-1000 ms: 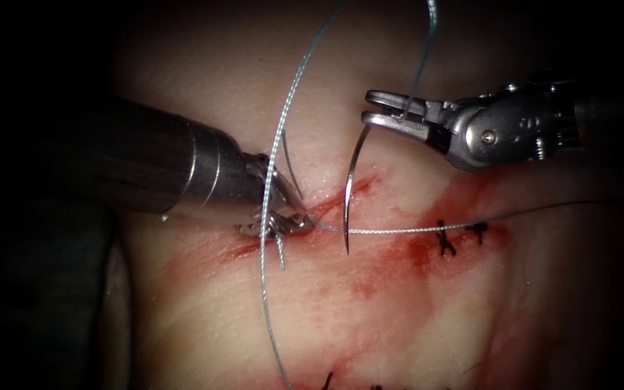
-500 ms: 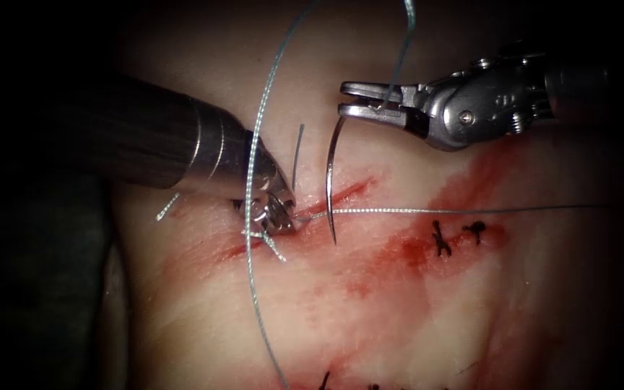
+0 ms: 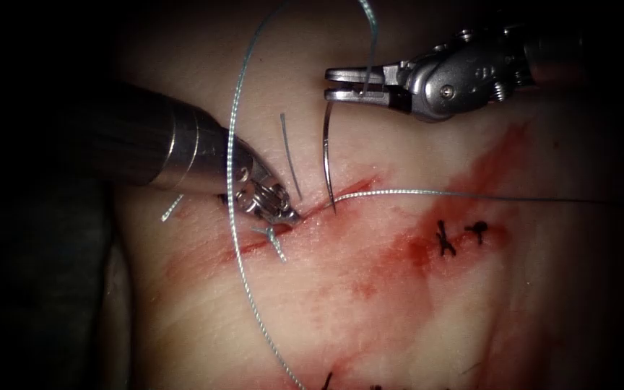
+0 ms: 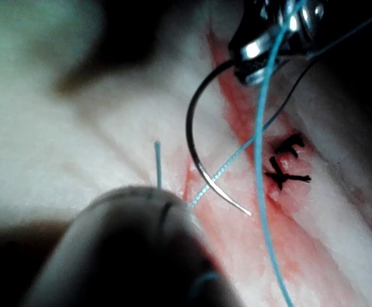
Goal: Wound Closure
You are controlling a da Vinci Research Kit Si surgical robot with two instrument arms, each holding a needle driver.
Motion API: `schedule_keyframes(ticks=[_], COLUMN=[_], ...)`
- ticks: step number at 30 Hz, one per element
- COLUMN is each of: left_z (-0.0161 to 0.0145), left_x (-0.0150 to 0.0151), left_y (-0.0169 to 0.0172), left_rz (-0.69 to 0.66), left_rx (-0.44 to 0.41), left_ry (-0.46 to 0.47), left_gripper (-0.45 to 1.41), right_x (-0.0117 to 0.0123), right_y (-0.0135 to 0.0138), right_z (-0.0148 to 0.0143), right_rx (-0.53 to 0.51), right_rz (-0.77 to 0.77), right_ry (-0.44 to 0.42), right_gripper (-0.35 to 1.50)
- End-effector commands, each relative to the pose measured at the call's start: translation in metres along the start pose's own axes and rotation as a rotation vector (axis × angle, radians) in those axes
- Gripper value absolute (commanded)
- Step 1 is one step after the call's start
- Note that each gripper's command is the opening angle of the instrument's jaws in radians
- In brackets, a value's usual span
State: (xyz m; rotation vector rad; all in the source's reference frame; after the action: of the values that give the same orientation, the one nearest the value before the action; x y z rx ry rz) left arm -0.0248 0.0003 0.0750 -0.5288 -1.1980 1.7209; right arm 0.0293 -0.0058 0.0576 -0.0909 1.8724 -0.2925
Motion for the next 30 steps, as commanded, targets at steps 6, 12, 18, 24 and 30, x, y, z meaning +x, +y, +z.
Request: schedule_keyframes(ticks=[6, 12, 18, 24, 30], left_z=[0.0002, 0.0011, 0.0014, 0.0016, 0.0011], left_x=[0.0005, -0.0002, -0.0015, -0.0022, -0.0019], left_y=[0.0000, 0.0000, 0.0004, 0.0013, 0.0019], left_rz=[0.017, 0.019, -0.003, 0.001, 0.007], left_rx=[0.020, 0.022, 0.020, 0.019, 0.015], left_ry=[0.005, -0.030, -0.065, -0.088, -0.088], left_gripper=[-0.45, -0.45, -0.45, -0.45, -0.45], right_x=[-0.0020, -0.0026, -0.0028, -0.0032, -0.0037], right_y=[-0.0006, -0.0008, -0.0007, -0.0004, -0.0013], right_z=[0.0012, 0.0017, 0.0015, 0.0010, 0.0011], right_rx=[-0.083, -0.072, -0.030, -0.005, 0.060], right_rz=[-0.016, -0.025, -0.038, -0.040, -0.052], right_ry=[-0.010, -0.015, -0.033, -0.051, -0.054], right_gripper=[-0.35, -0.35, -0.35, -0.35, -0.35])
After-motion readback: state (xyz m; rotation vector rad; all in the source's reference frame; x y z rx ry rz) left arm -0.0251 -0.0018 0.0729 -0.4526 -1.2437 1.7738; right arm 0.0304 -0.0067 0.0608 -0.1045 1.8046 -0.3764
